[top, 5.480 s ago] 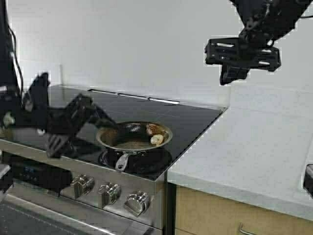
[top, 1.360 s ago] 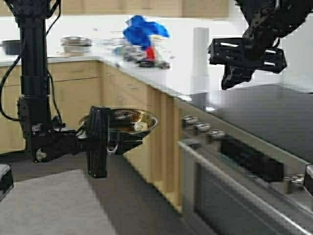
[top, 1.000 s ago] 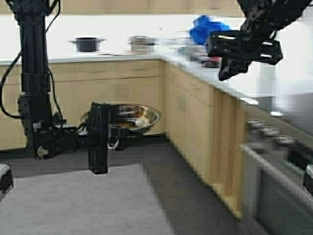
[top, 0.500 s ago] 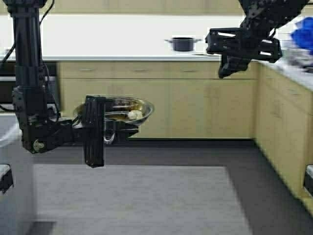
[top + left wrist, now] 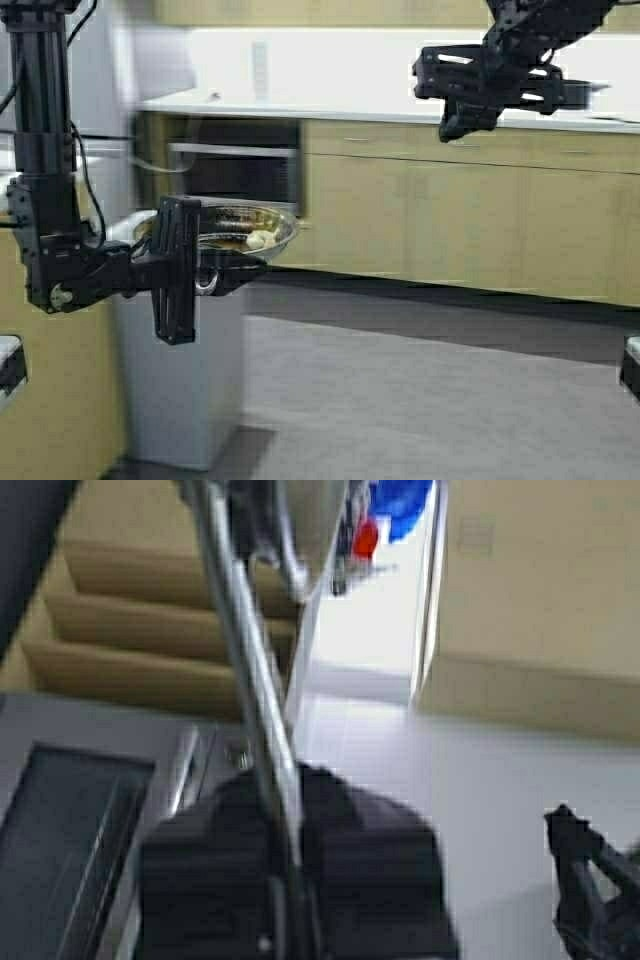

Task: Add oil to the pan and cook the shrimp and serve it

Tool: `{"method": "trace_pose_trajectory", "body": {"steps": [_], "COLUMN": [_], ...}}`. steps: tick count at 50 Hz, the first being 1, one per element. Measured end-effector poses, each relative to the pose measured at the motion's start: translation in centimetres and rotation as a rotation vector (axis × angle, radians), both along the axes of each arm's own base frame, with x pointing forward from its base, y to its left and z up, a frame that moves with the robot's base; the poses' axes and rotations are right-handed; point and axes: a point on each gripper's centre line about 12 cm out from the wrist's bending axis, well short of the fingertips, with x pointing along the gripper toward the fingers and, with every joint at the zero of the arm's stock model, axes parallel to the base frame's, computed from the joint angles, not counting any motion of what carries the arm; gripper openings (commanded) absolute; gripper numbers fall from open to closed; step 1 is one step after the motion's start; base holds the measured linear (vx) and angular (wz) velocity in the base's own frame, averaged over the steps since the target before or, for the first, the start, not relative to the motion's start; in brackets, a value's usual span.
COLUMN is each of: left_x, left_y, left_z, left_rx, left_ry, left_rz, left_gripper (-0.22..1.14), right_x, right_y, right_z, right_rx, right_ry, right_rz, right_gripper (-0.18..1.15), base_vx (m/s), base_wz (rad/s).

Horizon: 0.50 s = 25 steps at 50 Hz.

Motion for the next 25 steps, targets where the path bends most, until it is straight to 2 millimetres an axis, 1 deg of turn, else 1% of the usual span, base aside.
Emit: {"method": "trace_pose_trajectory", "body": {"steps": [8,17,25], "left_x": [0.0,0.6,0.7], "left_y": [0.2,0.5,0.7], "left_z": [0.2,1.2,1.9], "left_rx": [0.015,0.007,0.004], "left_ry": [-0.023,-0.051,-0.065], "left_rz": [-0.010,-0.002,0.003], "left_gripper": [0.04,0.04,0.04], "right_x": [0.0,-0.4,-0.6], "right_y": [0.0,-0.1,0.1], "right_z": [0.0,-0.4,-0.6], "right_rx": [0.007,0.009,0.004], "right_ry": [0.003,0.018,0.020], "right_rz": [-0.004,-0.009,0.000], "right_gripper": [0.07,0.07,0.07], "base_vx": [0.04,0.04,0.03], "base_wz": [0.67,0.72,0.57]}}
